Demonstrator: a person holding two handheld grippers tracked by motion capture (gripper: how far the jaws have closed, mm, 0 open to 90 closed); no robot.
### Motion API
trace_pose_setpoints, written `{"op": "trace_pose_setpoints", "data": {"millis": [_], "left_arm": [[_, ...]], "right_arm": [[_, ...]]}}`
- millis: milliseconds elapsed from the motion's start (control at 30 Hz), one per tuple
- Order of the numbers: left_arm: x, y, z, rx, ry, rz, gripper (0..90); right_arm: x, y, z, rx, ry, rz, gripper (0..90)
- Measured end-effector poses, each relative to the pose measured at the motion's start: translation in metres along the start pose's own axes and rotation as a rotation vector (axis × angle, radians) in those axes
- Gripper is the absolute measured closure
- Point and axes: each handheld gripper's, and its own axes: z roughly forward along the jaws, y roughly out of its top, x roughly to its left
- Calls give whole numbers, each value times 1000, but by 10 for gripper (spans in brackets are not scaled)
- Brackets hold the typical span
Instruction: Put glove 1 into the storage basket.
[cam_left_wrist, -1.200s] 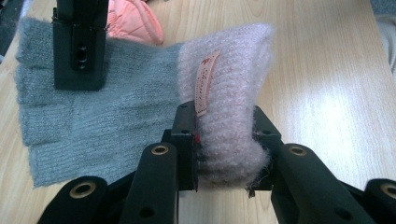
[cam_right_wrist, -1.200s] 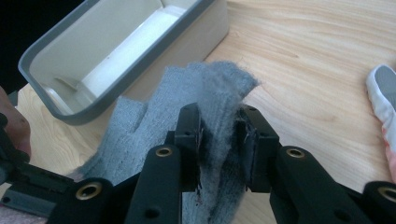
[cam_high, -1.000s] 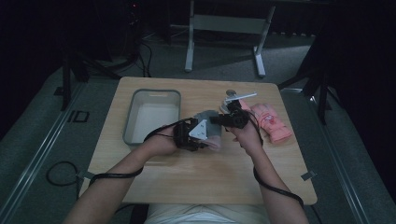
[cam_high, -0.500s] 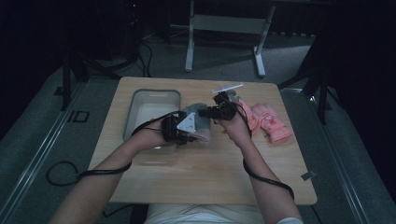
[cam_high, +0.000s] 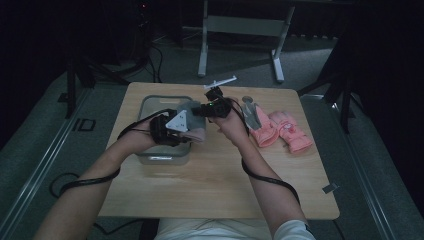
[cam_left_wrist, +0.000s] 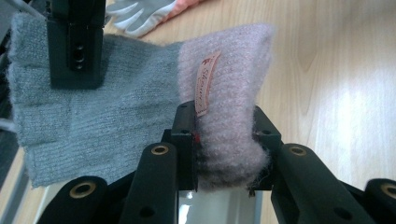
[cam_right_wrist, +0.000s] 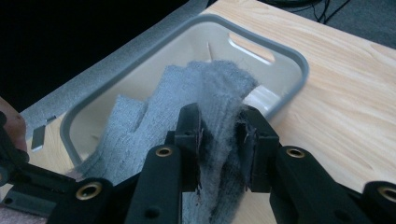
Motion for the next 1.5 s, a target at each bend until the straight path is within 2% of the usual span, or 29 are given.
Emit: {"op": "trace_pose_setpoints", "data": {"millis": [67,167,200,367,533,633,700,767,800,867,900,1067,1100,1167,1300,1500], "left_arm": [[4,-10,-6,-1,9,-13,695],[5,-17,-11,1,18,-12,696],[6,-21,-13,3,19,-16,695],[10,-36,-22,12,30,-42,695],[20,-48,-22,22,7,-61,694],[26,-56,-16,34,-13,-63,694],[27,-60,-12,38,-24,-67,693],[29,-64,-6,60,-26,-53,693],[31,-66,-3,70,-32,-49,693],[33,-72,5,87,-41,-32,693],[34,-74,8,95,-48,-33,692],[40,-83,23,117,-90,-47,691],[40,-85,28,123,-95,-43,691],[40,-88,33,137,-100,-34,690],[41,-93,44,168,-125,-25,688],[42,-95,58,214,-146,7,687]], "right_arm": [[7,9,10,4,8,-13,715],[10,14,16,6,13,-21,715],[15,19,22,8,20,-29,715],[24,27,35,8,29,-41,714],[28,35,49,23,36,-37,715],[27,36,62,42,32,-33,714],[26,35,65,48,34,-33,714],[24,33,73,56,28,-32,714],[20,31,81,70,27,-20,714],[18,29,85,73,21,-15,714],[15,25,93,84,22,2,715],[9,18,106,106,16,31,715],[7,14,114,119,10,42,715],[6,13,116,123,5,41,715],[7,9,130,165,-27,18,711],[5,7,140,216,-40,7,709]]}}
